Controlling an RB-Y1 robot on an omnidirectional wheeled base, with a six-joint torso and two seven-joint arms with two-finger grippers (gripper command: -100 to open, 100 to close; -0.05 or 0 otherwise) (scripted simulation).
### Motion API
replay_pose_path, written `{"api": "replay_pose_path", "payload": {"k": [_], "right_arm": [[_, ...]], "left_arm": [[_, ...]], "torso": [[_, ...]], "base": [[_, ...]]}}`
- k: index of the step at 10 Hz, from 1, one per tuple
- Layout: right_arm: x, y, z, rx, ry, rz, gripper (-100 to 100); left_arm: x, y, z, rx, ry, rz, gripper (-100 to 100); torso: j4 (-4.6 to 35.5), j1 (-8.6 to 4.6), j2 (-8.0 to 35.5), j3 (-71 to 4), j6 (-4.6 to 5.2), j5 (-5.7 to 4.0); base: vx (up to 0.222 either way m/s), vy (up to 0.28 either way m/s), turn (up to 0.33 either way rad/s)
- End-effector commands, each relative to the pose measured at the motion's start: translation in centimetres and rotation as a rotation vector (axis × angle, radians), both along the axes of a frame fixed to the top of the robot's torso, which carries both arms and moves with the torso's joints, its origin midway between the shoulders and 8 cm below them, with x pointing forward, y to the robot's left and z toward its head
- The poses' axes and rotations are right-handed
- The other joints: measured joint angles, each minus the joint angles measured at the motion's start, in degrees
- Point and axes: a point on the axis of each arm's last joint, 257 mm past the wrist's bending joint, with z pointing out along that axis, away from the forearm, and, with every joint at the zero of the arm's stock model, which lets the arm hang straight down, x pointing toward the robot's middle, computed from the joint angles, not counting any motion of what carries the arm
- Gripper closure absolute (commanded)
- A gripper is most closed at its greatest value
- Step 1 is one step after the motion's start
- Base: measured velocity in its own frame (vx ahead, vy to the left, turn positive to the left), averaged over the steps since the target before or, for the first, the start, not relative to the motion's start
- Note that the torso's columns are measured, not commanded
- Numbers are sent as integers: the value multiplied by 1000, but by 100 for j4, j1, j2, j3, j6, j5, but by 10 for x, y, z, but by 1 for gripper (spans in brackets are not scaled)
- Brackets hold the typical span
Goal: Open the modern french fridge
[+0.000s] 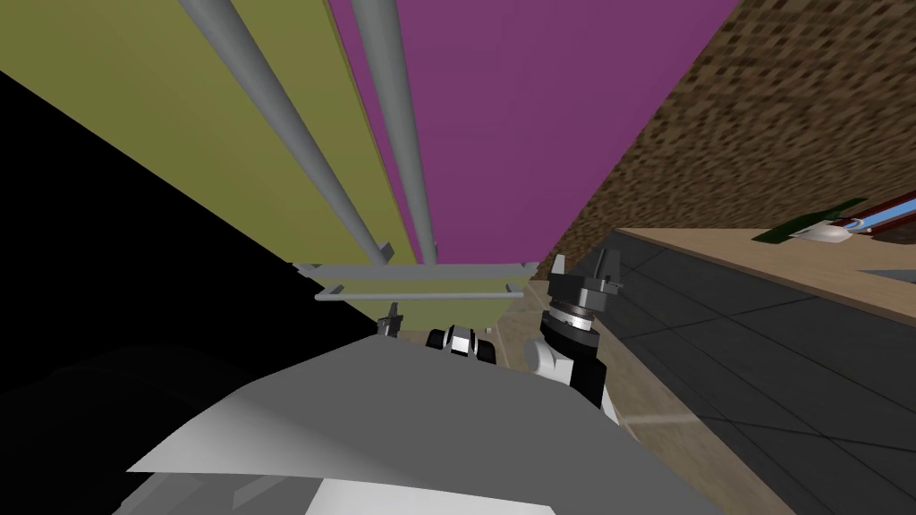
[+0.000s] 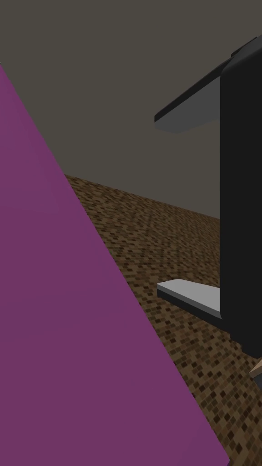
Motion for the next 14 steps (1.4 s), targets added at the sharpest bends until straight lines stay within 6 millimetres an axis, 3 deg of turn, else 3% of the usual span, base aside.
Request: {"api": "replay_pose_path", "payload": {"k": [1, 8, 11, 14], "right_arm": [[0, 0, 0, 0, 0, 0, 0], [0, 0, 0, 1, 0, 0, 0], [0, 0, 0, 0, 0, 0, 0], [0, 0, 0, 0, 0, 0, 0]], "left_arm": [[-1, 6, 4, 28, 0, -13, -100], [5, 16, 22, 60, -6, -28, -100], [9, 6, 19, -1, -7, 3, -100], [13, 19, 30, 13, -6, -2, -100]], "torso": [[2, -13, 2, 3, 4, -3], [0, -6, -5, -1, 5, -1], [0, 7, -4, 0, 5, 3], [1, 14, 0, 2, 5, 5]], "base": [[2, -9, -2], [20, -128, -2], [23, -128, -2], [13, -36, 0]]}}
